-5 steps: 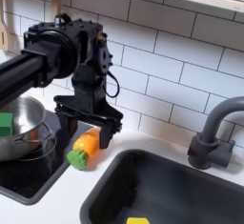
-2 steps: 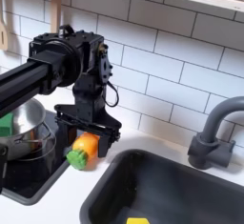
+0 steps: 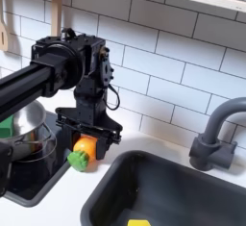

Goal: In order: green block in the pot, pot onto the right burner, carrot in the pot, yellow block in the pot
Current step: 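Put the carrot in the pot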

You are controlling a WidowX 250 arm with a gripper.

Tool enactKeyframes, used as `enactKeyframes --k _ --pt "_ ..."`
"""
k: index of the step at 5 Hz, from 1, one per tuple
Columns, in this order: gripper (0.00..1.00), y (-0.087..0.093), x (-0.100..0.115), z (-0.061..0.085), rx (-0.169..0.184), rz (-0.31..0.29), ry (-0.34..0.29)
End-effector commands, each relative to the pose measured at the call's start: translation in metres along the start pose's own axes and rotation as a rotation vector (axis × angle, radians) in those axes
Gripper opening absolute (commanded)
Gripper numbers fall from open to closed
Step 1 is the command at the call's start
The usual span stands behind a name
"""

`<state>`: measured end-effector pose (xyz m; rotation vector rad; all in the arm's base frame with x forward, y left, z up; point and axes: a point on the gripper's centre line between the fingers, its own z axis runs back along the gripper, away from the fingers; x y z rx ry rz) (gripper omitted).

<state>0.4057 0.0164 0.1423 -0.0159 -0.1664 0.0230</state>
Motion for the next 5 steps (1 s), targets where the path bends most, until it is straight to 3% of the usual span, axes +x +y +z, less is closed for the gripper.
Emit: enactKeyframes --k 1,3,5 --pt "0.00 0.002 -0.008 0.018 0.001 -0.001 -0.026" --pt "0.00 0.005 -0.011 0.052 0.005 0.009 -0.083" --pt "0.00 0.034 -0.019 0.078 0.033 0.104 -0.135"
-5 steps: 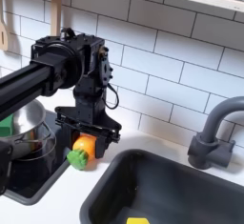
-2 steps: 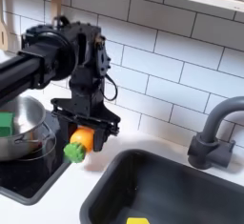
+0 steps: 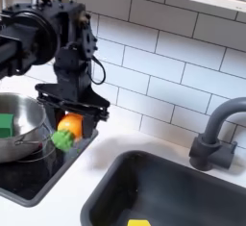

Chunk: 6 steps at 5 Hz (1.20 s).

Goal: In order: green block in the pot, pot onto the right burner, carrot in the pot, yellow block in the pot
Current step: 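Put the carrot in the pot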

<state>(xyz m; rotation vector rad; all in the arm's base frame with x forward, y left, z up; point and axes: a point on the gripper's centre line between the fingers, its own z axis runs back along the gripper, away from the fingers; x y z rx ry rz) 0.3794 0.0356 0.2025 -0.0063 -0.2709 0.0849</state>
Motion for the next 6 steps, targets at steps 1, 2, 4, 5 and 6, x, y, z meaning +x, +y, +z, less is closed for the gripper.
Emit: enactKeyframes --k 1,2,4,5,6 --pt "0.00 0.028 -0.003 0.023 0.041 0.084 -0.051" --pt "0.00 0.038 0.001 0.026 0.065 0.139 -0.063" --pt "0.00 0.055 0.011 0.015 0.119 0.280 -0.033" --pt "0.00 0.064 0.010 0.007 0.146 0.340 -0.006" --pt "0.00 0.073 0.004 -0.001 0.173 0.401 0.022"
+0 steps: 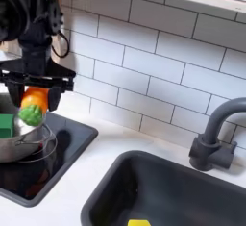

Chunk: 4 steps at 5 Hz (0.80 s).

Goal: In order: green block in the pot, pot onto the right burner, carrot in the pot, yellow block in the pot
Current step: 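Put the carrot in the pot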

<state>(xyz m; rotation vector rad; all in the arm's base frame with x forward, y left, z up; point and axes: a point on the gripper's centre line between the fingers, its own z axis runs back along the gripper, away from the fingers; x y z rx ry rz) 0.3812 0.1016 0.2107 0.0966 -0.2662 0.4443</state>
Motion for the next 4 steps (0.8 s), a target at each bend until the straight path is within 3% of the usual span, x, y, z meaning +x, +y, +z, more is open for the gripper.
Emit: enactKeyframes --k 1,3,4 --pt "0.00 0.017 0.000 -0.005 0.047 0.093 0.010" --pt "0.00 0.025 -0.009 -0.017 0.076 0.122 0.045" --pt "1.00 0.024 -0.013 -0.021 0.079 0.103 0.055"
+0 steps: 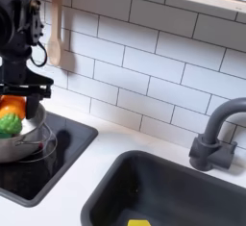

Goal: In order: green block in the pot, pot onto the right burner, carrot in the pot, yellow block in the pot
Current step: 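Put the carrot in the pot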

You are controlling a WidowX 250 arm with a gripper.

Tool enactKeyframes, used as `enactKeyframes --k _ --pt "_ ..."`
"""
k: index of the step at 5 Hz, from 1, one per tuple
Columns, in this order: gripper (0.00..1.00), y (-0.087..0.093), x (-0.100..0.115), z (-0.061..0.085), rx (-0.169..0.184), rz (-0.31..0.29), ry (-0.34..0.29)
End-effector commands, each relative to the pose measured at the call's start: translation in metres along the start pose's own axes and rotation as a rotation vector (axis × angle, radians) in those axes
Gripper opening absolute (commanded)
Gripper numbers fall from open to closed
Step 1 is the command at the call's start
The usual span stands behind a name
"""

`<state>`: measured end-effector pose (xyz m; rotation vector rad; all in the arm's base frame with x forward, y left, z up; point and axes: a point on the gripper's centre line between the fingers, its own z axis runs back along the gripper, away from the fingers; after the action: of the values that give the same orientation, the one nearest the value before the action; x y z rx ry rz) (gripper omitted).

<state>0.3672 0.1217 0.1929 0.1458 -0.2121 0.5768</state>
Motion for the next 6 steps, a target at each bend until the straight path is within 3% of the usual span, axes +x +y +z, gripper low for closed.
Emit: enactKeyframes --k 1,2,3,6 --pt "1.00 0.002 -0.008 -0.012 0.025 -0.034 0.033" --pt "1.00 0.003 -0.011 -0.015 0.026 -0.044 0.040" --pt "0.00 0.001 -0.015 -0.017 0.024 -0.064 0.056" --pt "0.00 -0.005 -0.030 -0.021 0.016 -0.115 0.085"
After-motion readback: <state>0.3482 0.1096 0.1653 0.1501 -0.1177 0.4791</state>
